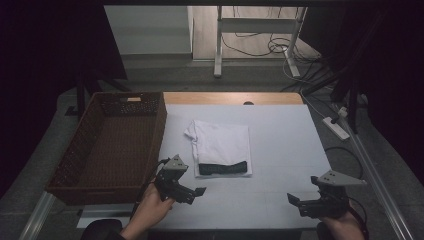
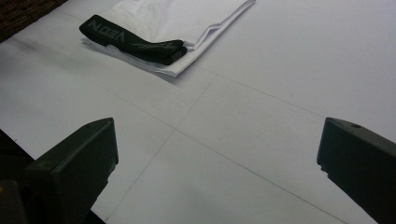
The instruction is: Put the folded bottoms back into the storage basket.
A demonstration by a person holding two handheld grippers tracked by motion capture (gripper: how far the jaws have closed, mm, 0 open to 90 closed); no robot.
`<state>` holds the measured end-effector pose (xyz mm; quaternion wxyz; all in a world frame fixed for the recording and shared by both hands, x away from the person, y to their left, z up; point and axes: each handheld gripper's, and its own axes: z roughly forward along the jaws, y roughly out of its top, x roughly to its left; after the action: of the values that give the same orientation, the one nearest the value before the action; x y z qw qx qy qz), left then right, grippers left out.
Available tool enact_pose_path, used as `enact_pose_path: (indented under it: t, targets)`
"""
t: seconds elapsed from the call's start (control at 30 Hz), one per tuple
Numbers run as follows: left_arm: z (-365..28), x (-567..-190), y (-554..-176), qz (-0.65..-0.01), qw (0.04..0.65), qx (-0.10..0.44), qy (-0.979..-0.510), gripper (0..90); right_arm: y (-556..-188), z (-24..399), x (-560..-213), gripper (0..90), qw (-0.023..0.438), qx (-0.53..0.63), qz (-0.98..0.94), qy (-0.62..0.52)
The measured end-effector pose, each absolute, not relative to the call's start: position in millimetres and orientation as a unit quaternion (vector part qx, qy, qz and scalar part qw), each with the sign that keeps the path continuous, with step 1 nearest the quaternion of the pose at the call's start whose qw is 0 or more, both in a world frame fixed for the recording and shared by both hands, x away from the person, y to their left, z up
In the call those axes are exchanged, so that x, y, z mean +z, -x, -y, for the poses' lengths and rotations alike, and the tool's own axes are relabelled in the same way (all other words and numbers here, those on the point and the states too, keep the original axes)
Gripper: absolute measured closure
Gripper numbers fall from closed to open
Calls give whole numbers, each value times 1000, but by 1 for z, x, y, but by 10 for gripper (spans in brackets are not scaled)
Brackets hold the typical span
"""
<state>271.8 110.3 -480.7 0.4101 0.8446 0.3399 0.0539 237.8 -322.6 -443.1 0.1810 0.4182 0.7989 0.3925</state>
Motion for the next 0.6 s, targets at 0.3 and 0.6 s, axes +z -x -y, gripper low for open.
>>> enact_pose_path:
  t: [0.3, 0.6]
  targets:
    - [-102, -483, -291, -344, 399, 54, -848, 4, -238, 323, -443, 0, 180, 392, -799, -418]
    - [-98, -483, -316, -357, 398, 60, -843, 9, -238, 322, -443, 0, 179, 392, -801, -416]
